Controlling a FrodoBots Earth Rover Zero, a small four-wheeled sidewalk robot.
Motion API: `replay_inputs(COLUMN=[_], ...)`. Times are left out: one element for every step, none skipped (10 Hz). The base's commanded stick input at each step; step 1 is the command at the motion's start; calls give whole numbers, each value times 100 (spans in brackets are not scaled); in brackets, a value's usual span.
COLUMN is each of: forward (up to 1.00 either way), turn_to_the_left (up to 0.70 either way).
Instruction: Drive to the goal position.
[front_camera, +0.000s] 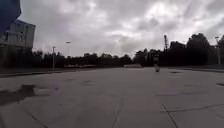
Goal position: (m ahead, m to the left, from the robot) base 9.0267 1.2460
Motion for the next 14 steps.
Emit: replay_inputs(forward=[70,70,70,70,70,70,70,70,70,70,70,70,70,70], turn_to_the_left=[0,0,0,0,0,0,0,0,0,0,0,0,0,0])
